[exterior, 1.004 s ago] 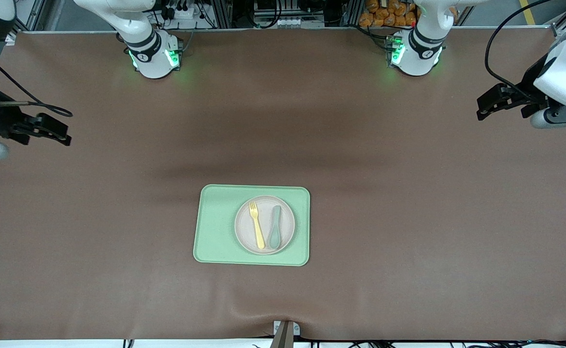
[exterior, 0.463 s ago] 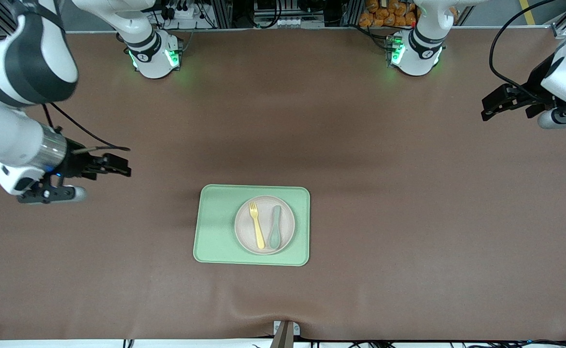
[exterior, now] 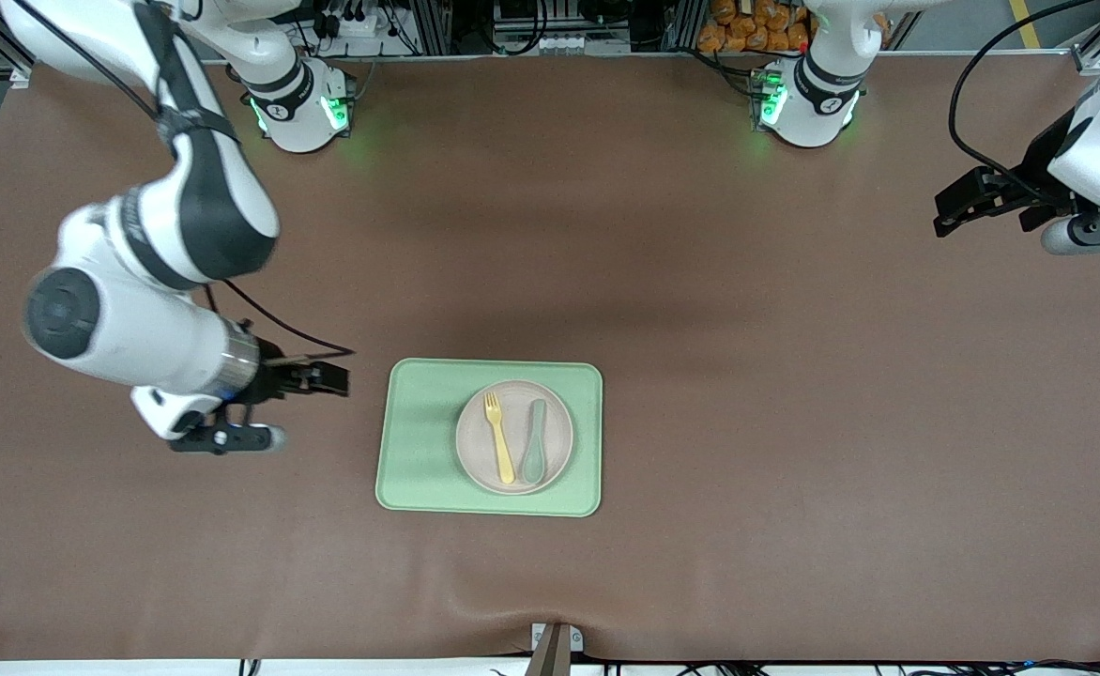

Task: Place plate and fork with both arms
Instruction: 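Move the right gripper over the yellow fork on the plate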

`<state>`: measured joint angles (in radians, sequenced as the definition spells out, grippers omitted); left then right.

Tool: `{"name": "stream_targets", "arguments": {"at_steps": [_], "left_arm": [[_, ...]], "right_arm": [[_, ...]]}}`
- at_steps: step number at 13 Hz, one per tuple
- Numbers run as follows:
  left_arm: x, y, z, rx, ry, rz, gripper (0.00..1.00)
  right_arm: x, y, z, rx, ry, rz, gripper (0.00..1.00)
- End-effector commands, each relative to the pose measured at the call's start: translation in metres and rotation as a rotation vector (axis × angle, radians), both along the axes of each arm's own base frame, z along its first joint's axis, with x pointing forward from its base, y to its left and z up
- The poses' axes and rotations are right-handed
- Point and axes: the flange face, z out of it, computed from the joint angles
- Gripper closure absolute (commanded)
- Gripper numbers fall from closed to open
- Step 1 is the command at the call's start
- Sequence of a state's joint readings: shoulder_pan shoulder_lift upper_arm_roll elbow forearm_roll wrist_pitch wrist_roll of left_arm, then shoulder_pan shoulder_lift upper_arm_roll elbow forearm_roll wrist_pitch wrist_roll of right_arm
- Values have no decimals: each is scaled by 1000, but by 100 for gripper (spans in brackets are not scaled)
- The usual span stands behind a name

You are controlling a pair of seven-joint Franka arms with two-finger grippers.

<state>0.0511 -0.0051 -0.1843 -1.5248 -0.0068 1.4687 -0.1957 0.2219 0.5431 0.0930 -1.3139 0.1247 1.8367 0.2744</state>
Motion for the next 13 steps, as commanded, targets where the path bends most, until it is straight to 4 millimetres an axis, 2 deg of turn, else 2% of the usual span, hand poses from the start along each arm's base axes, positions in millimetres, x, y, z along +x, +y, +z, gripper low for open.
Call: {"name": "stream_targets", "arguments": {"at_steps": [1, 2, 3, 4, 6, 8, 11, 12, 13], "left_arm": [[-5, 2, 1, 19, 8, -17, 0], [-6, 3, -1, 18, 13, -14, 0], [-6, 3, -2, 18, 13, -14, 0], [-6, 3, -3, 18, 15, -14, 0], [-6, 1, -2, 17, 13, -17, 0], [-6, 2, -2, 14, 12, -16, 0], [-5, 2, -2, 11, 8, -15, 0], [-6, 2, -1, 12, 8, -15, 0], [-6, 2, -1, 12, 8, -15, 0]], "right_arm": [[23, 42, -30, -32, -46, -9, 0], [27, 58, -48, -17, -83, -50, 1], [25, 83, -66, -4, -111, -68, 6], [26, 97, -87, 2, -123, -78, 9], [25, 111, -124, -13, -138, -63, 17], [14, 137, -150, -28, -140, -26, 17], [3, 156, -158, -44, -137, 1, 26], [-2, 167, -166, -45, -138, 17, 30], [-2, 171, -172, -48, -148, 20, 36]]}}
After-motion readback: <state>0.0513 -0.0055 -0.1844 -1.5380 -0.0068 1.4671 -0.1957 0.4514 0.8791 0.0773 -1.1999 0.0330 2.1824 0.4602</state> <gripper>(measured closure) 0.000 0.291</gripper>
